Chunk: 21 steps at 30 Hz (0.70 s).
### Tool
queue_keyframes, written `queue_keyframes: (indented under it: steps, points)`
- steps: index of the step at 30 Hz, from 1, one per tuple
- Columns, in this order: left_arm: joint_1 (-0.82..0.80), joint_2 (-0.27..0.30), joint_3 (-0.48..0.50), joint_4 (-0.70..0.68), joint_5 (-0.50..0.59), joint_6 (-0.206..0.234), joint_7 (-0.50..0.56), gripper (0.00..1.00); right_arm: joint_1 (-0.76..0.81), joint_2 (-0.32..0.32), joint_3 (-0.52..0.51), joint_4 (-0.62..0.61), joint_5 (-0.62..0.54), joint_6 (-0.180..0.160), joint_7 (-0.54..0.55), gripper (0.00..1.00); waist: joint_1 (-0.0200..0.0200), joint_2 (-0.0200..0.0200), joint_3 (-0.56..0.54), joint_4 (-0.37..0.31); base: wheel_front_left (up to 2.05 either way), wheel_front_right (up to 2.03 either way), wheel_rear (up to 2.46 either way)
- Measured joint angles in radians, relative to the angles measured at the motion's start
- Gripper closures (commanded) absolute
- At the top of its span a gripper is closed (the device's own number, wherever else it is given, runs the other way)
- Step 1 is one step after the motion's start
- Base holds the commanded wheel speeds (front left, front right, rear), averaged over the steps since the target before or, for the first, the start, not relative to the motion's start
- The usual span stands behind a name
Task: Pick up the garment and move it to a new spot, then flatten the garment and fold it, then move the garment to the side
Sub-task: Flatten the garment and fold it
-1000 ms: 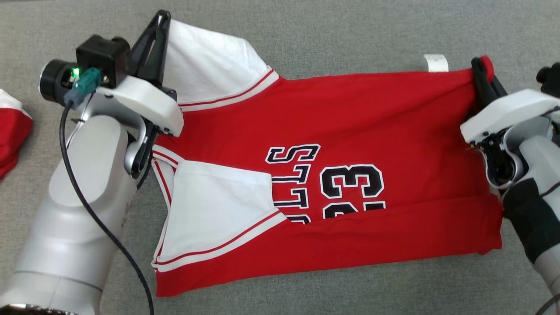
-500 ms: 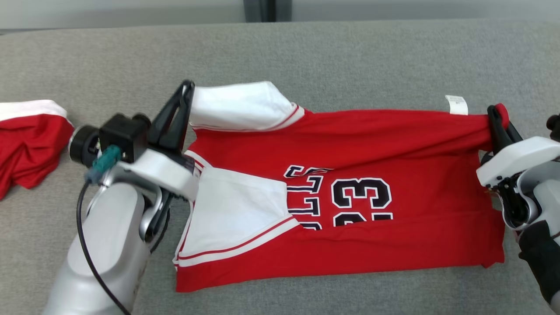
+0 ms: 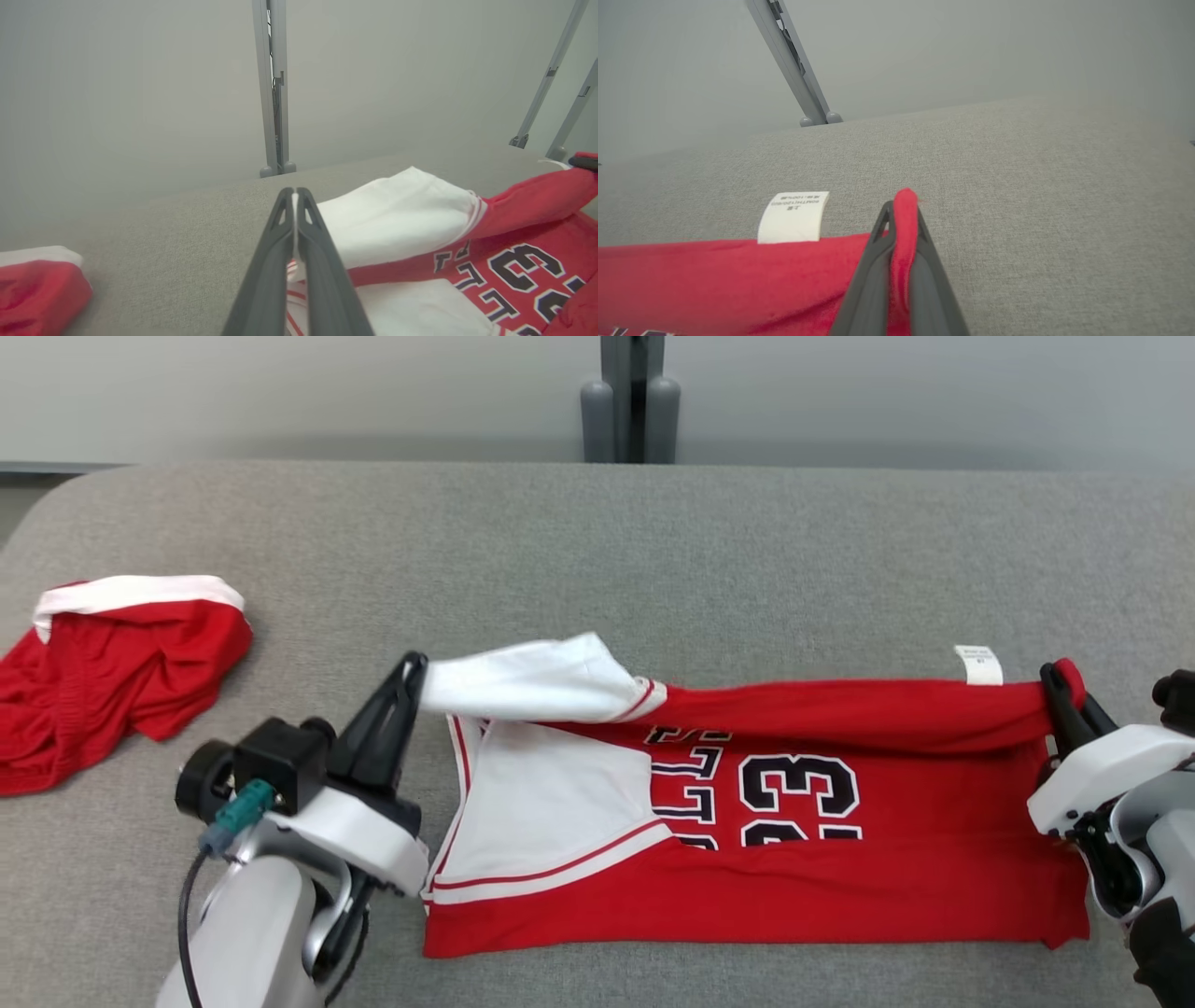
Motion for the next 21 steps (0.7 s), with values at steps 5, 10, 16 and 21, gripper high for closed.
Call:
queue_keyframes:
  steps: [5, 10, 16, 21]
  points:
    - [0.058, 0.002, -0.041, -0.01, -0.006, -0.007, 0.0, 1.0, 0.029, -0.009, 0.013, 0.005, -0.013, 0.0, 0.0, 1.0, 0.0, 0.0001, -0.038, 0.013, 0.0, 0.0, 0.0]
    - [0.107, 0.017, -0.09, -0.027, -0.014, -0.009, 0.015, 1.0, 0.053, -0.022, 0.035, 0.007, -0.028, 0.0, -0.001, 1.0, 0.0, 0.0, -0.063, 0.02, 0.0, 0.0, 0.0]
    - [0.127, 0.039, -0.138, -0.034, -0.012, -0.012, 0.025, 1.0, 0.075, -0.03, 0.073, 0.011, -0.04, 0.0, -0.001, 1.0, 0.0, 0.0, -0.074, 0.025, 0.0, 0.0, 0.0]
    - [0.139, 0.048, -0.159, -0.028, -0.012, -0.012, 0.032, 1.0, 0.093, -0.054, 0.142, 0.006, -0.047, 0.0, -0.001, 1.0, 0.0, 0.0, -0.085, 0.02, 0.0, 0.0, 0.0]
